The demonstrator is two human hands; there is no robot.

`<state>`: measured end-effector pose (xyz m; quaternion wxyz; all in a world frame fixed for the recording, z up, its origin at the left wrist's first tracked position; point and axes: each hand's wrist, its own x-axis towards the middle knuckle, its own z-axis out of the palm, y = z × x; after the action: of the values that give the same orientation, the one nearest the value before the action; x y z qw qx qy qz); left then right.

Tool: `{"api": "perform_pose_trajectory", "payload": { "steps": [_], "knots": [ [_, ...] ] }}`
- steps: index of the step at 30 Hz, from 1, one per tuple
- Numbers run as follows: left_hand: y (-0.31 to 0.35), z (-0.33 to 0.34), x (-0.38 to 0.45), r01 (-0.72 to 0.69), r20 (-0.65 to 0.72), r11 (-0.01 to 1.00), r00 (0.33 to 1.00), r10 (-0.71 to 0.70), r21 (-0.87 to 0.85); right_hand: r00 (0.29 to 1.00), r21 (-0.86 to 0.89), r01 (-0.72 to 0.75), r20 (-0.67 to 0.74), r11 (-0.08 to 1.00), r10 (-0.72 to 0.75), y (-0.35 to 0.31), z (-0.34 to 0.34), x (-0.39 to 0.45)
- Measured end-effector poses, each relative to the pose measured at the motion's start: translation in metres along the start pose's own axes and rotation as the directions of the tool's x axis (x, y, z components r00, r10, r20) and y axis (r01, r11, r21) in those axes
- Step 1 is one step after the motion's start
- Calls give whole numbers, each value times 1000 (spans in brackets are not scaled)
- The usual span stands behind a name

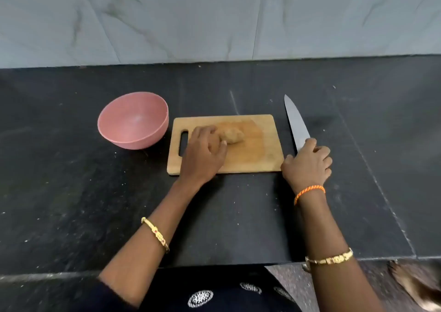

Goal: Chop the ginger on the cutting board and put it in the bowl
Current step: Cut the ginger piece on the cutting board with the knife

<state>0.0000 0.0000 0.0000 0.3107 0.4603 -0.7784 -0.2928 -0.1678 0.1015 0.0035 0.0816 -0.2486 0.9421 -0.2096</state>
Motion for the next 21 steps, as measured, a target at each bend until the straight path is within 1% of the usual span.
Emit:
{"api": "perform_pose_trajectory", "payload": {
  "steps": [1, 4, 7, 10, 12, 15, 18, 19, 21],
  "knots": [
    [1, 1, 5, 4, 37, 999, 999, -5, 51, 1000, -14, -11, 12, 1000, 11, 0, -2, 4],
    [2, 3, 19, 5, 135, 976, 990, -35, 216, 999, 33, -8, 51, 999, 7, -3, -4, 20],
    [-1, 5, 28, -50, 234, 947, 972, -27, 318, 996, 77, -23, 90, 997, 16, -11, -3, 28],
    [-2, 2, 39, -69, 283, 953, 959, -19, 296, 997, 161, -41, 71, 986, 30, -27, -1, 36],
    [-3, 1, 43, -71, 300, 965, 954, -8, 252, 1000, 240, -14, 23, 971, 8, -37, 0, 39],
    [-6, -2, 44, -57, 261, 984, 965, 12, 168, 999, 404, 49, -42, 913, -35, -47, -2, 43],
    [-11, -4, 45, -24, 137, 997, 990, 14, 76, 994, 563, 108, -75, 819, -80, -53, 1, 45],
    [-12, -5, 46, 5, 95, 997, 995, -12, 81, 993, 607, 115, -72, 786, -89, -58, 2, 45],
    [-15, -5, 48, 95, 21, 987, 995, -99, 130, 992, 645, 118, -50, 755, -112, -71, 4, 46]
  ]
}}
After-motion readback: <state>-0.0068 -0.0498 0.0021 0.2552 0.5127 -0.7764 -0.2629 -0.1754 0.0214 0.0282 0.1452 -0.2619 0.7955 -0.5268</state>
